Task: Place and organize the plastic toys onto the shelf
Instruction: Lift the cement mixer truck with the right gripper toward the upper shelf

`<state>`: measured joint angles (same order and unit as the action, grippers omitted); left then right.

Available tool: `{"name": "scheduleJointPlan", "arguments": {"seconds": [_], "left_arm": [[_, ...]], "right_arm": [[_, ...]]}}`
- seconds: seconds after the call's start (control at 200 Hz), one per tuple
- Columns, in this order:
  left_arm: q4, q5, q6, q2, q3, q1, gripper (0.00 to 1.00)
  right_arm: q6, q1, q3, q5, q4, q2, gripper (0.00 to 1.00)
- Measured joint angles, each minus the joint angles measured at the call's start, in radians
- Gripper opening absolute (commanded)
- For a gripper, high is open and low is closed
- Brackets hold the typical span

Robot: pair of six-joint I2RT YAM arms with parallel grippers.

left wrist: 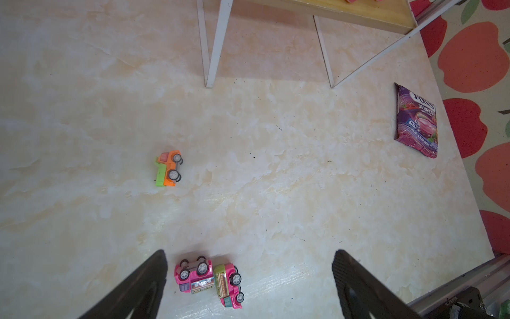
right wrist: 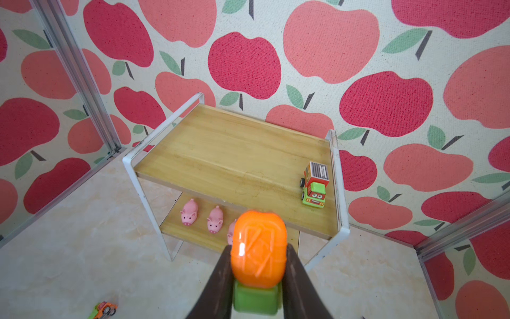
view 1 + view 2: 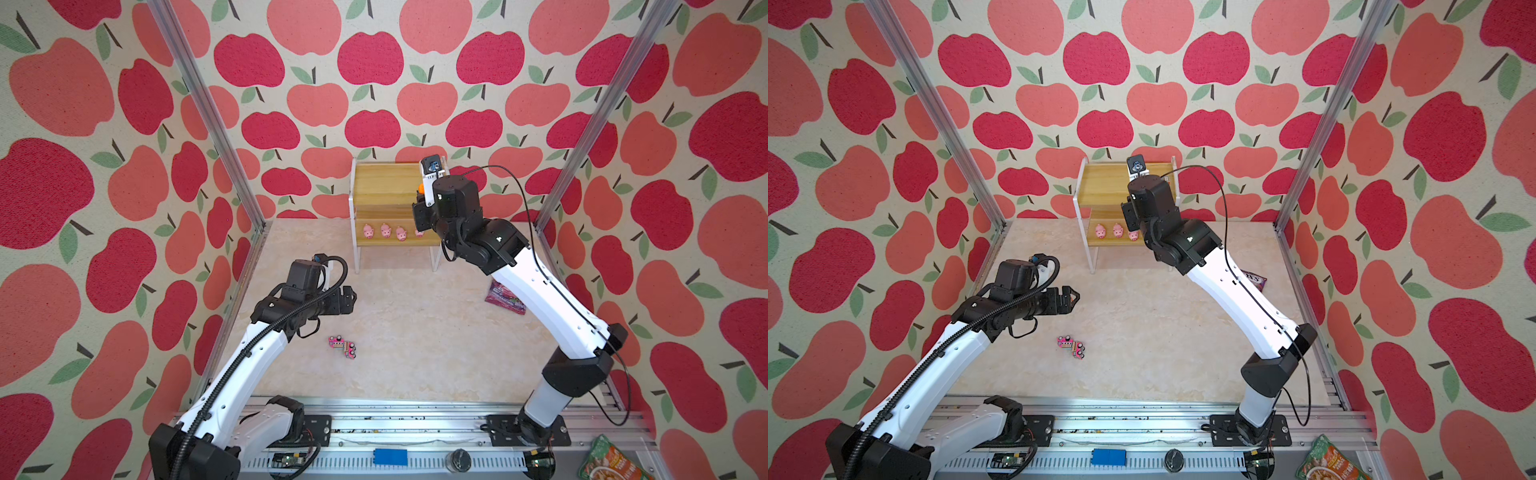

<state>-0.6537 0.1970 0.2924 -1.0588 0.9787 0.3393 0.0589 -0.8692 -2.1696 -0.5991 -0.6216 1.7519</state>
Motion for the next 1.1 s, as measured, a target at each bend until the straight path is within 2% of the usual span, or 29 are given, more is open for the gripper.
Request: {"name": "scheduleJointPlan", "arguments": {"seconds": [0.17, 0.38, 0.695, 1.101], "left_arm": [[0.0, -0.006, -0.003, -0.013, 0.0, 0.025, 0.96], [0.0, -0.007, -0.015, -0.018, 0.0, 0.025, 0.96], [0.0, -0.006, -0.023, -0.048, 0.0, 0.017, 0.96], [0.001, -0.002, -0.023, -0.049, 0.0, 0.011, 0.96]], "right_arm": [[-0.015, 0.078, -0.177, 0.084, -0.032, 0.125, 0.18], [-0.009, 0.148, -0.319, 0.171, -0.087, 0.252, 0.19], [0.028, 0.174, -0.404, 0.233, -0.106, 0.343, 0.2], [0.063, 0.177, -0.418, 0.201, -0.105, 0.386, 0.22]]}}
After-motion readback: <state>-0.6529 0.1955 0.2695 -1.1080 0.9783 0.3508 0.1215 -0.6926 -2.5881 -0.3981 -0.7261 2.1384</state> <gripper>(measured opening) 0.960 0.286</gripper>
